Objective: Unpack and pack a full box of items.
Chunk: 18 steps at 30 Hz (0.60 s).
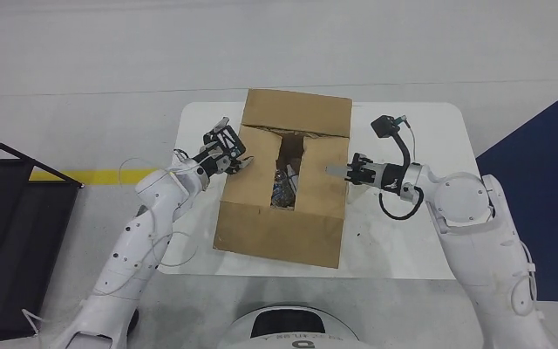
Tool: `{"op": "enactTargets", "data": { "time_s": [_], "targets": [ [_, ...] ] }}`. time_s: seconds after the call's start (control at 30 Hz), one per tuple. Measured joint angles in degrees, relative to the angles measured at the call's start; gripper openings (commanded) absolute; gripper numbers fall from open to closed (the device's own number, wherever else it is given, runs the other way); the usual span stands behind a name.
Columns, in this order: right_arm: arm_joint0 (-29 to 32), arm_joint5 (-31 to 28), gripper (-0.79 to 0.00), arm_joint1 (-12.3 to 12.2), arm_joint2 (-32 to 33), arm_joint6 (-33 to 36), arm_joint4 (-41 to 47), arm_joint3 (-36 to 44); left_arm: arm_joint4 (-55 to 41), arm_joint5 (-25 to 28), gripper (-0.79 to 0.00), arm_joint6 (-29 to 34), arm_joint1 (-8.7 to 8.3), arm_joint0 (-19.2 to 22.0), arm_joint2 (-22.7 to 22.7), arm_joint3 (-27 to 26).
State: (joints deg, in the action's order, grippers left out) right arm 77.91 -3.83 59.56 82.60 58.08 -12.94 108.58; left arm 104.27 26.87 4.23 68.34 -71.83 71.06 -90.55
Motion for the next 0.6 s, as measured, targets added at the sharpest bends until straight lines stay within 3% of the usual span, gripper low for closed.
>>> {"op": "enactTargets", "data": {
  "time_s": [0.23,0.53,0.6],
  "targets": [
    [0.00,0.00,0.000,0.00,0.00,0.00,0.00,0.00,-7.57,-4.88,0.000,-0.07,0.49,-0.17,1.66,-2.40],
    [0.02,0.05,0.000,0.03,0.15,-0.15,0.15,-0.18,-20.33,-3.64,0.000,-1.24,-0.40,-6.67,11.29,-12.19],
    [-0.24,-1.04,0.000,0.25,1.58,-3.16,3.21,-3.04,-22.39,-2.85,0.000,-1.23,-0.62,-8.44,13.25,-13.26]
  ]
}}
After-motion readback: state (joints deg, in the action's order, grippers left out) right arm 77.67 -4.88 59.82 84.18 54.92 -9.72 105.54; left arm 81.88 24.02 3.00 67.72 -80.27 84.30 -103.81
